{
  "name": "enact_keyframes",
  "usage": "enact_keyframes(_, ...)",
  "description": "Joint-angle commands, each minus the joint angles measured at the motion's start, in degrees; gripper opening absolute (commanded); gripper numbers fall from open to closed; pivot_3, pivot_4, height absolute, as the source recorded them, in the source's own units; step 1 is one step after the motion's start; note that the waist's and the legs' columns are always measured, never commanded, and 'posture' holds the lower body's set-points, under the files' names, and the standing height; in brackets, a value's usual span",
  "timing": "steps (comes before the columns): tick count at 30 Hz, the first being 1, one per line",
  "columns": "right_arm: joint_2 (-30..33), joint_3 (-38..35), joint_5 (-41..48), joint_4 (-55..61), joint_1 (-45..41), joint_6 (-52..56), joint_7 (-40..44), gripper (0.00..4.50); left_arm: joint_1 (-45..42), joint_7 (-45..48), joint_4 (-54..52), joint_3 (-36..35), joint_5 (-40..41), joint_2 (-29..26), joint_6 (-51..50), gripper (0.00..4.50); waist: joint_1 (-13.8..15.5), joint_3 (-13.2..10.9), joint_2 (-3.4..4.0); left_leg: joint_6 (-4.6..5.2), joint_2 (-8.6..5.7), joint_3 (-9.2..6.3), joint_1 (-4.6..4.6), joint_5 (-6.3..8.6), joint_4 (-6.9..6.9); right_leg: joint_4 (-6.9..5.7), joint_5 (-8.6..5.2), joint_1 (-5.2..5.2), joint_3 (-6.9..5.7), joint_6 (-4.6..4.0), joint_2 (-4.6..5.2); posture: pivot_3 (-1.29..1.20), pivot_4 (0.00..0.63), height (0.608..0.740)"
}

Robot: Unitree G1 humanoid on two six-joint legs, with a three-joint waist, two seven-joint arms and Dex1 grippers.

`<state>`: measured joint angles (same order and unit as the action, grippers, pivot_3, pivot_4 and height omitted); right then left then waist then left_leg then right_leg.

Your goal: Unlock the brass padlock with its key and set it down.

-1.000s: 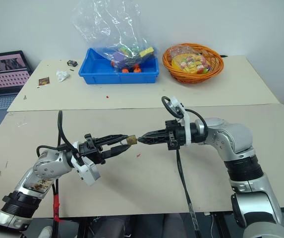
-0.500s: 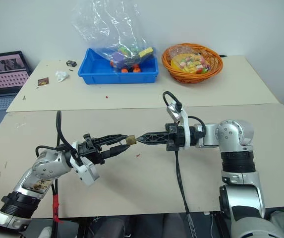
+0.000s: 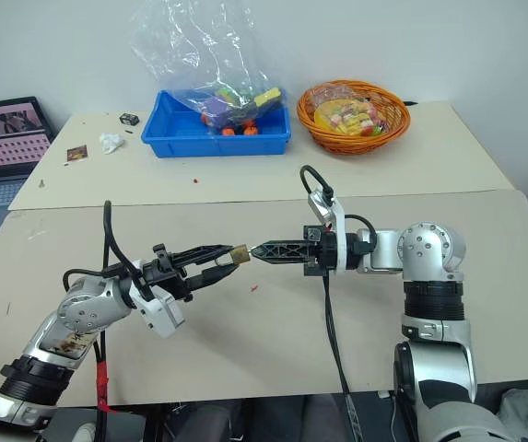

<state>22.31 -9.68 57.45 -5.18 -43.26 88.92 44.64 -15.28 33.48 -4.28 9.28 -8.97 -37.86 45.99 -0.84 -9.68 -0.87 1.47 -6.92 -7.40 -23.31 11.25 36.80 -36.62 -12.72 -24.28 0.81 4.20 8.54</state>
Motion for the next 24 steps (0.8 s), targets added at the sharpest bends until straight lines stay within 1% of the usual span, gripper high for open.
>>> enact_keyframes(1, -0.1, 0.3, -0.3, 3.8, 0.2, -3.7, -0.5, 1.52, -0.7, 0.3, -3.6, 0.3, 1.4, 0.1, 0.4, 0.83, 0.0, 0.0, 0.00, 0.00, 0.00, 0.00, 0.00, 0.00, 0.00, -0.01, 0.00, -0.01, 0.00, 0.00, 0.00, 0.00, 0.150, 0.740)
enact_keyframes(3, 0.3, 0.4, -0.6, 4.7, 0.7, -5.5, 0.1, 2.20, -0.8, 0.3, -3.6, 0.3, 1.3, 0.2, 0.3, 0.83, 0.0, 0.0, 0.00, 0.00, 0.00, 0.00, 0.00, 0.00, 0.00, -0.01, 0.00, -0.01, 0.00, 0.00, 0.00, 0.00, 0.150, 0.740)
enact_keyframes(12, 2.8, 1.0, 0.0, 4.4, 1.3, -9.4, 4.1, 2.20, -1.3, 0.7, -4.1, 0.2, 1.4, 0.5, -0.6, 0.83, 0.0, 0.0, 0.00, 0.00, 0.00, 0.01, 0.01, 0.00, 0.00, -0.01, -0.01, 0.00, 0.01, 0.01, 0.00, 0.00, 0.150, 0.740)
enact_keyframes(17, 4.7, 1.6, 4.9, 10.0, 3.6, -8.1, 9.4, 2.20, -1.2, 0.8, -4.4, 0.1, 1.6, 0.4, -0.8, 0.83, 0.0, 0.0, 0.00, 0.00, 0.00, 0.02, -0.01, 0.00, 0.00, 0.00, -0.01, -0.01, 0.01, 0.01, 0.00, 0.00, 0.150, 0.740)
enact_keyframes(20, 5.2, 2.2, 6.3, 13.0, 4.9, -8.5, 10.6, 2.20, -1.1, 0.8, -4.5, 0.1, 1.5, 0.4, -0.8, 0.83, 0.0, 0.0, 0.00, 0.00, 0.00, 0.02, -0.01, 0.00, 0.00, 0.02, -0.01, 0.00, 0.01, 0.02, 0.00, 0.00, 0.150, 0.740)
enact_keyframes(24, 2.8, 5.8, 2.3, 15.1, 6.6, -13.8, 8.5, 2.20, -0.8, 0.8, -4.4, 0.0, 1.6, 0.3, -0.8, 0.83, -0.2, 0.0, -0.01, 0.00, 0.05, 0.03, 0.04, 0.00, 0.01, -0.02, -0.02, 0.02, 0.01, 0.03, -0.02, 0.00, 0.150, 0.740)
